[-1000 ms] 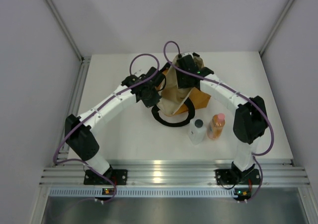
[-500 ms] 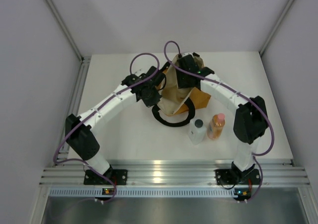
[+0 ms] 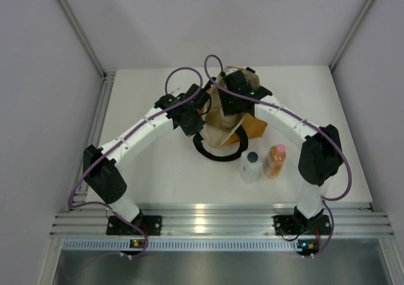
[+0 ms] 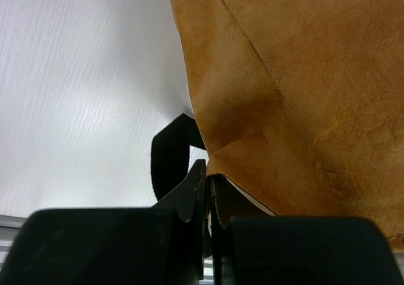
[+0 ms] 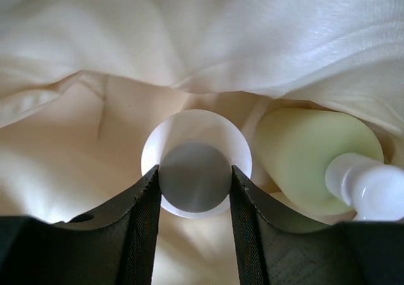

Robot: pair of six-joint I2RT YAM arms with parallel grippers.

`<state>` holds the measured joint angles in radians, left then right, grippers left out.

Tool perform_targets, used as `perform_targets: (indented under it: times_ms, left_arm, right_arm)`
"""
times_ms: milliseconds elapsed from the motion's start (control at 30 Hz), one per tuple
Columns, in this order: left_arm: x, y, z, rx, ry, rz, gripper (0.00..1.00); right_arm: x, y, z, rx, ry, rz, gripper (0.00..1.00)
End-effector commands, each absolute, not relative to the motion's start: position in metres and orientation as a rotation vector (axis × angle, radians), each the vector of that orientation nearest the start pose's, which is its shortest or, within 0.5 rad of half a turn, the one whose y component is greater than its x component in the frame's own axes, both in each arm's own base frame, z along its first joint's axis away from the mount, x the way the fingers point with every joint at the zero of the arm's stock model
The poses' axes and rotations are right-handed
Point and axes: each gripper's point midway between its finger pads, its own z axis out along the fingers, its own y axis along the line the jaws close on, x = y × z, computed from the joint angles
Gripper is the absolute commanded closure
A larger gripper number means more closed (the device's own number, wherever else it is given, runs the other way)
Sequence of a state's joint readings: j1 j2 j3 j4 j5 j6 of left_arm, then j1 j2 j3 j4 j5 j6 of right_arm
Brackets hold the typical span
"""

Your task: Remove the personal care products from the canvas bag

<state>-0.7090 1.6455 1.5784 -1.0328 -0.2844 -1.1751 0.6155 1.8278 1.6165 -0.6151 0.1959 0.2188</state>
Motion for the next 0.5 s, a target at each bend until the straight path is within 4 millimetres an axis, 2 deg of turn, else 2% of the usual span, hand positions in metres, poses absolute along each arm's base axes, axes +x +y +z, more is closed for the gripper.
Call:
perform_targets:
  times_ms: [0,367,467]
  left_arm:
    - [0.309,-0.246,0.193,-0.700,2.521,-0.303,1.00]
    - [0.310,-0.246,0.193,-0.704,2.519,-0.302,1.00]
    - [0.311,-0.246,0.193,-0.698,2.518,-0.301,1.00]
  right_arm:
    - [0.404,0.272,0.256,-0.386,2.111,0.295,1.00]
    - [0.388,0.274,0.292,-0.403,2.032,0.332,1.00]
    - [0.382,0.273,0.307,-0.400,2.001,0.353,1.00]
